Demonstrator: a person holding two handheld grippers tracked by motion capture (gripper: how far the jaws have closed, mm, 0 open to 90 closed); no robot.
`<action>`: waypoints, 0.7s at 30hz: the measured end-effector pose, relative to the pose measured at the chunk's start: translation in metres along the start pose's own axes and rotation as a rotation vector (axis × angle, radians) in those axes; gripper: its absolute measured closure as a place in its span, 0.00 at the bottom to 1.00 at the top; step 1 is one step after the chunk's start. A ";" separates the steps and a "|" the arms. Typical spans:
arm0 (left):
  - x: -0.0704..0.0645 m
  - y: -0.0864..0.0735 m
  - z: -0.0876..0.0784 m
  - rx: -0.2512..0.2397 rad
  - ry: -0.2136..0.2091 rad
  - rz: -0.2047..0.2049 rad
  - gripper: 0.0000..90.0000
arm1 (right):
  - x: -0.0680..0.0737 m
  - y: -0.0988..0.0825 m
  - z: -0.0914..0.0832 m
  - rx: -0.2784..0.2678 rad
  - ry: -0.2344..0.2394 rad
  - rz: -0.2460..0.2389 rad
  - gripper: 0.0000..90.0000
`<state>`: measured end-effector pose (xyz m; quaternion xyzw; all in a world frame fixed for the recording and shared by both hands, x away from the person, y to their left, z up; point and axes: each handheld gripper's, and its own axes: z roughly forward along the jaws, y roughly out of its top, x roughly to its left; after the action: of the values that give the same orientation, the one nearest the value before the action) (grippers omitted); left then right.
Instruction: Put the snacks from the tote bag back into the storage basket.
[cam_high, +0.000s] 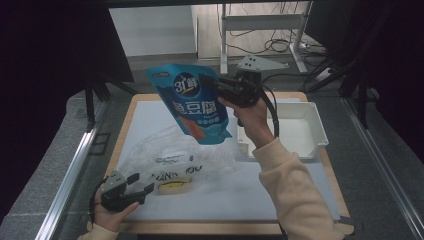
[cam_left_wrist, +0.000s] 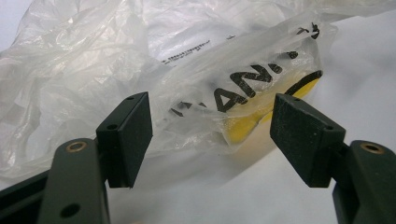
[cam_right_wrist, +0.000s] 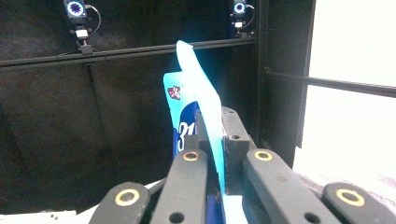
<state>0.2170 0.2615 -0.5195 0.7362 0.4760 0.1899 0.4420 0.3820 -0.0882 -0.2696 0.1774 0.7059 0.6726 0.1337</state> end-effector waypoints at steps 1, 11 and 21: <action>0.000 0.000 0.000 0.000 0.000 0.000 0.33 | -0.002 0.000 -0.002 -0.001 -0.004 0.002 0.98; 0.000 0.000 0.000 -0.001 0.002 0.000 0.33 | -0.012 0.001 -0.018 -0.001 -0.045 0.005 0.98; -0.001 0.001 -0.001 -0.004 0.003 0.000 0.33 | -0.023 0.001 -0.036 -0.018 -0.083 0.020 0.98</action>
<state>0.2166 0.2610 -0.5183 0.7349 0.4764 0.1921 0.4427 0.3877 -0.1309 -0.2680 0.2109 0.6918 0.6724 0.1575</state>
